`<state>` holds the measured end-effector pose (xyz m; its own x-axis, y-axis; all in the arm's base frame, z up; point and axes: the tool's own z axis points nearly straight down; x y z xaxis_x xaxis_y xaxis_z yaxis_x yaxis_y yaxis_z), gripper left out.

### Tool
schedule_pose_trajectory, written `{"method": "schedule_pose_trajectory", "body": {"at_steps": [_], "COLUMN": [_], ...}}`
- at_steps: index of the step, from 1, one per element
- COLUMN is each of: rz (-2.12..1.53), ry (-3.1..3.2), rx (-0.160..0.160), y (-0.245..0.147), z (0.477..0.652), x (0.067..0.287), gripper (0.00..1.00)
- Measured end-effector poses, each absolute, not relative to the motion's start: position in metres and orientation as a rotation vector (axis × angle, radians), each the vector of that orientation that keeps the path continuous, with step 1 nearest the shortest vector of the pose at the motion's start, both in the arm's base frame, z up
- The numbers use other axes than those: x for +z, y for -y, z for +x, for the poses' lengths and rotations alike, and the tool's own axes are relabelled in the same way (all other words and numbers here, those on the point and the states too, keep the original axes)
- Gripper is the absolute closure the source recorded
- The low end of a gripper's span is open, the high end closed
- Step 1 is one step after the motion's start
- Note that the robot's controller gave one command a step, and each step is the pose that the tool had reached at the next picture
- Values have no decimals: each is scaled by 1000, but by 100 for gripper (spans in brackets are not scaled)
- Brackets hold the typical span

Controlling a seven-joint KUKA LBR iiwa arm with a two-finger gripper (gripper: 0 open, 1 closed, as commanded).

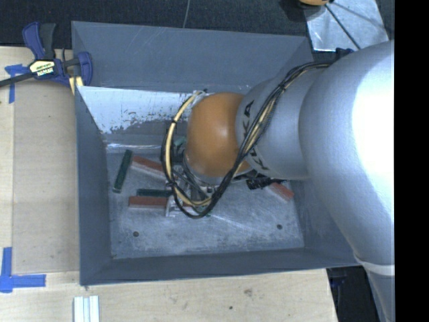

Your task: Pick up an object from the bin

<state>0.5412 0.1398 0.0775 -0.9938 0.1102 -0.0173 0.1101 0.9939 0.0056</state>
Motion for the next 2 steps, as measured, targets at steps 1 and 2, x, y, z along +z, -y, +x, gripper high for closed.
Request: {"method": "schedule_pose_trajectory", "body": {"at_steps": [1,2], "rz": [167,168], "ry": [-3134,-3136], "rx": [1,1], "y": [-139,-139], "z": [548,547], "x": [230,229], "gripper": [100,100]}}
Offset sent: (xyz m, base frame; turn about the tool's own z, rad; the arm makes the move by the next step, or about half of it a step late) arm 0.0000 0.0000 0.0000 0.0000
